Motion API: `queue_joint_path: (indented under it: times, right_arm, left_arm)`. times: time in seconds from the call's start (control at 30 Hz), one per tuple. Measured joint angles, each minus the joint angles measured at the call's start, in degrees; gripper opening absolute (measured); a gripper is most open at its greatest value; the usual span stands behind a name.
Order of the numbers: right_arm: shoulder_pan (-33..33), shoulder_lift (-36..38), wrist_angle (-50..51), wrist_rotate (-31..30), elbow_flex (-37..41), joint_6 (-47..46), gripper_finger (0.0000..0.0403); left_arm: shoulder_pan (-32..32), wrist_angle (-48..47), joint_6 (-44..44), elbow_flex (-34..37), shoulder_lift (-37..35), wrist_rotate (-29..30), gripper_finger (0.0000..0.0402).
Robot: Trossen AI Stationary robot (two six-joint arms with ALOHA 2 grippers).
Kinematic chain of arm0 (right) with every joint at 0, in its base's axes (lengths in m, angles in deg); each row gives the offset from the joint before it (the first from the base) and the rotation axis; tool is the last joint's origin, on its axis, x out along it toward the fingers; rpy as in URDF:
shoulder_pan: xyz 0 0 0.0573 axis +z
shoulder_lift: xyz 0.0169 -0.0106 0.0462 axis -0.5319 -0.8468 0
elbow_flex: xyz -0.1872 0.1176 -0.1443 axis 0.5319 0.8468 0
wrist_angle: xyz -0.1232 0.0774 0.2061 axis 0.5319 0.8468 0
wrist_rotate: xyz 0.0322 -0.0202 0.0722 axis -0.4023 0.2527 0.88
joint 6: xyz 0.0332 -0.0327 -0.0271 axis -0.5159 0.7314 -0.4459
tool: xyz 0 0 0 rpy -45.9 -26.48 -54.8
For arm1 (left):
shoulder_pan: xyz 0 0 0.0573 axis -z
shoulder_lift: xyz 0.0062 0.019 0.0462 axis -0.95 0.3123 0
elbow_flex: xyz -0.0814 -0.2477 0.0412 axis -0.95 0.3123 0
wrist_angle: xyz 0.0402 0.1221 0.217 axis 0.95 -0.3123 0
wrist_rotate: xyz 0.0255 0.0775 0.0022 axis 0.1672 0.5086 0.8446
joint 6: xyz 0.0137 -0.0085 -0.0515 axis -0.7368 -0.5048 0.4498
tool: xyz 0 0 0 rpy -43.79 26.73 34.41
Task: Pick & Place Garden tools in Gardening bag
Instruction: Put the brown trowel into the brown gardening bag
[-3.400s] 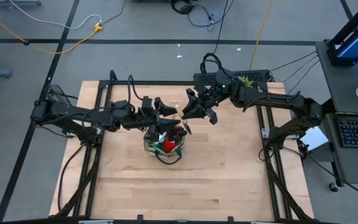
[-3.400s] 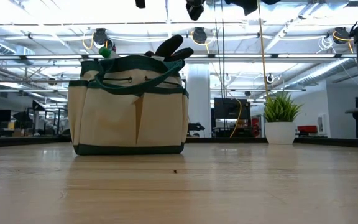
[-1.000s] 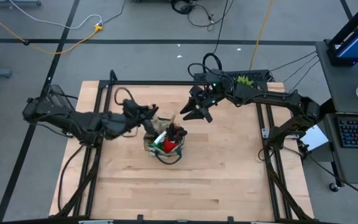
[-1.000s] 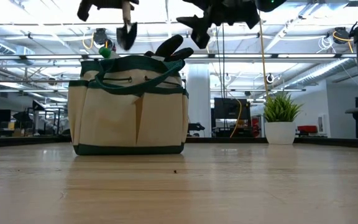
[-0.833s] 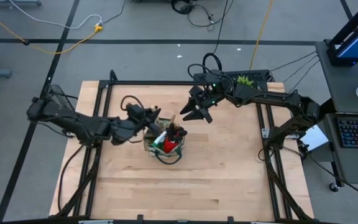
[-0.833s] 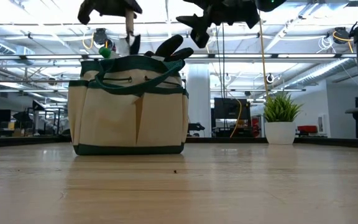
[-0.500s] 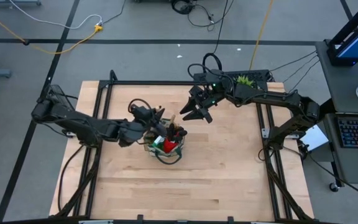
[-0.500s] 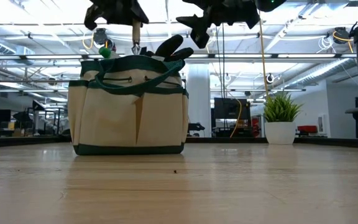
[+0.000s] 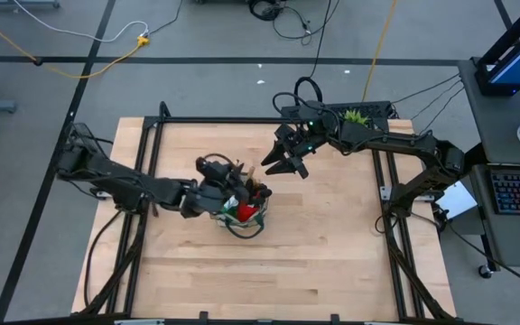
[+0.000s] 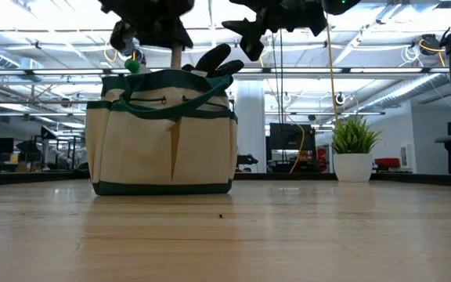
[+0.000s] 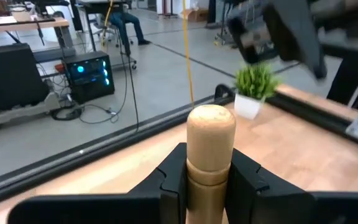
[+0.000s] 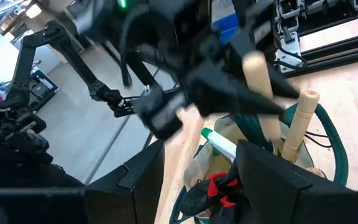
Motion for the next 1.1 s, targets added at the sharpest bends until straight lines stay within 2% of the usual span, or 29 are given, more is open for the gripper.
queue_joint_path:
  times: [0.27,0.4,0.53,0.67,0.83,0.97,1.1]
  right_arm:
    - [0.0,0.0,0.0,0.2,0.0,-0.4,0.0190]
    - [0.1,0.0,0.0,0.2,0.0,-0.4,0.0188]
    - [0.1,0.0,0.0,0.4,0.0,-0.4,0.0189]
    - [0.1,0.0,0.1,0.4,0.0,-0.4,0.0191]
    - [0.1,0.0,0.1,0.4,0.0,-0.4,0.0188]
    - [0.1,0.0,0.1,0.4,0.0,-0.4,0.0190]
    - [0.1,0.0,0.1,0.4,0.0,-0.4,0.0191]
  left_arm:
    - [0.0,-0.8,5.7,0.0,4.1,-1.0,0.0064]
    - [-0.3,-4.9,12.0,0.0,4.1,-2.9,0.0067]
    - [-0.1,-7.3,15.5,0.0,4.1,-3.0,0.0115]
    - [1.1,-6.7,14.3,0.0,3.2,-3.0,0.0166]
    - [2.3,-6.7,10.7,0.0,1.5,-3.0,0.0208]
    - [2.7,-6.5,7.7,0.0,-1.2,-2.7,0.0228]
    - [2.4,-4.3,3.2,0.0,-4.3,1.1,0.0233]
